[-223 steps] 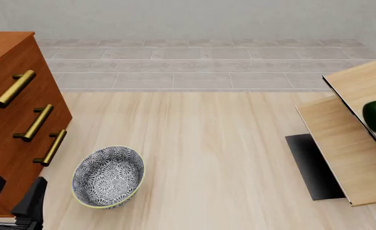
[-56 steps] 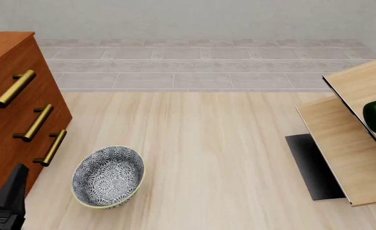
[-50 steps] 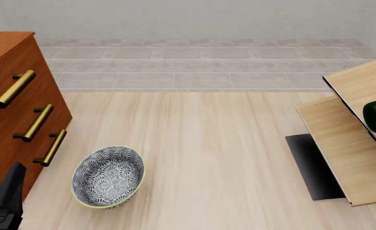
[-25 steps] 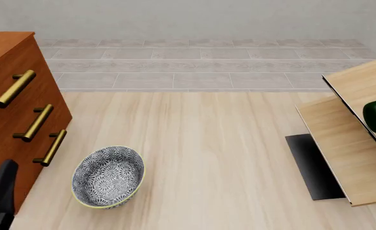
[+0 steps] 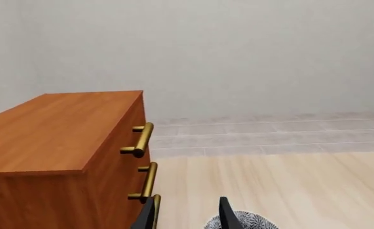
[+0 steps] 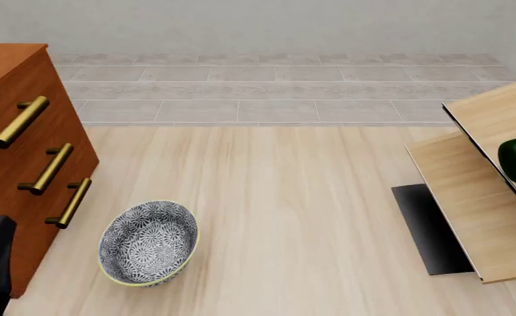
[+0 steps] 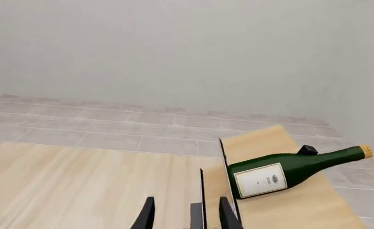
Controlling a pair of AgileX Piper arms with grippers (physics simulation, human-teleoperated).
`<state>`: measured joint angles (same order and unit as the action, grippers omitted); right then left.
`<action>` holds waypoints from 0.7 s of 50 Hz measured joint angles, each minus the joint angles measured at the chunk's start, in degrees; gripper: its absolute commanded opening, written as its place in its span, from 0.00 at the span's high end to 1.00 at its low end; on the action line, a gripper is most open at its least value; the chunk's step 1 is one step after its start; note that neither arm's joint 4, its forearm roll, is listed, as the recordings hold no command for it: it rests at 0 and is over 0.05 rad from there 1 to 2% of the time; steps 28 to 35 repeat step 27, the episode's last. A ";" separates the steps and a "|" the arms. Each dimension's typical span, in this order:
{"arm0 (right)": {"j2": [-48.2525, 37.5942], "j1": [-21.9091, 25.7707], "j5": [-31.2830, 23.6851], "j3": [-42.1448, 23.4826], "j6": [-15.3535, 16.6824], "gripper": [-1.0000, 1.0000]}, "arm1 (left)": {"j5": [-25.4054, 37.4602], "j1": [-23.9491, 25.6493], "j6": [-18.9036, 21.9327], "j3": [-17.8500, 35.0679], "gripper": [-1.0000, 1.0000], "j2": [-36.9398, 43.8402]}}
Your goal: Put the wine bottle on the wine rack.
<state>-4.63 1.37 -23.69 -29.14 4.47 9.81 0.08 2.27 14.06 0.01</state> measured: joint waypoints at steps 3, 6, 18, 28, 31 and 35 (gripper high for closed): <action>0.72 0.33 -0.51 0.37 0.13 0.00 | 0.27 -0.12 -0.01 0.19 0.00 0.00; 1.28 0.58 -1.03 0.51 0.31 0.00 | 0.55 -0.23 -0.03 0.40 0.00 0.00; 2.49 1.47 -2.79 0.55 0.91 0.00 | 2.47 -0.70 -0.01 2.51 0.00 0.00; 3.14 1.76 -4.05 -0.19 1.31 0.00 | 4.62 -0.73 0.15 4.76 0.00 0.00; 3.14 1.76 -4.05 -0.19 1.31 0.00 | 4.62 -0.73 0.15 4.76 0.00 0.00; 3.14 1.76 -4.05 -0.19 1.31 0.00 | 4.62 -0.73 0.15 4.76 0.00 0.00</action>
